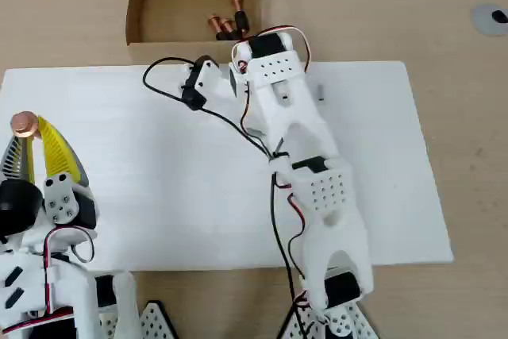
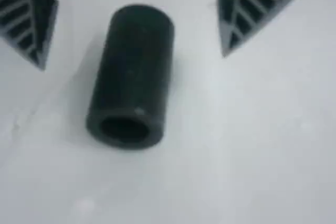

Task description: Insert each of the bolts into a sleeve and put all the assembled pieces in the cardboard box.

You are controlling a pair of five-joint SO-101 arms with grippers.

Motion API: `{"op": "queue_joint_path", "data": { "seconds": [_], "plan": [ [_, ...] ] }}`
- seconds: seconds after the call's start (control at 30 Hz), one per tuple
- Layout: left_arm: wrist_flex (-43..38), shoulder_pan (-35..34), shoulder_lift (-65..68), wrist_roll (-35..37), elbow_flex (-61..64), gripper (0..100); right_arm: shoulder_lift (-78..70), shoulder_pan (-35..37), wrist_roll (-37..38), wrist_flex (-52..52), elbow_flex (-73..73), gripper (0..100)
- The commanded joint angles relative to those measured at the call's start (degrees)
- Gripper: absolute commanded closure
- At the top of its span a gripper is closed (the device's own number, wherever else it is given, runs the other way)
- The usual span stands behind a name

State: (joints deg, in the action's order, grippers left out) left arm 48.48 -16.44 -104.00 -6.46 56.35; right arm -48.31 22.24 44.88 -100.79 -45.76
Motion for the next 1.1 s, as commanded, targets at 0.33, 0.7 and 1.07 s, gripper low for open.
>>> {"op": "queue_joint_path", "data": {
  "seconds": [0.33,0.7,1.07],
  "plan": [
    [0.2,-0.8,-0.5,-0.4,-3.1,99,-4.0,-2.4,2.3,1.2,-0.7,77.5],
    [0.2,-0.8,-0.5,-0.4,-3.1,99,-4.0,-2.5,0.4,-1.6,-11.1,98.9],
    [1.2,-0.8,-0.5,-0.4,-4.7,99,-2.9,-2.6,-2.5,-1.7,-20.7,98.8]
  ]
}}
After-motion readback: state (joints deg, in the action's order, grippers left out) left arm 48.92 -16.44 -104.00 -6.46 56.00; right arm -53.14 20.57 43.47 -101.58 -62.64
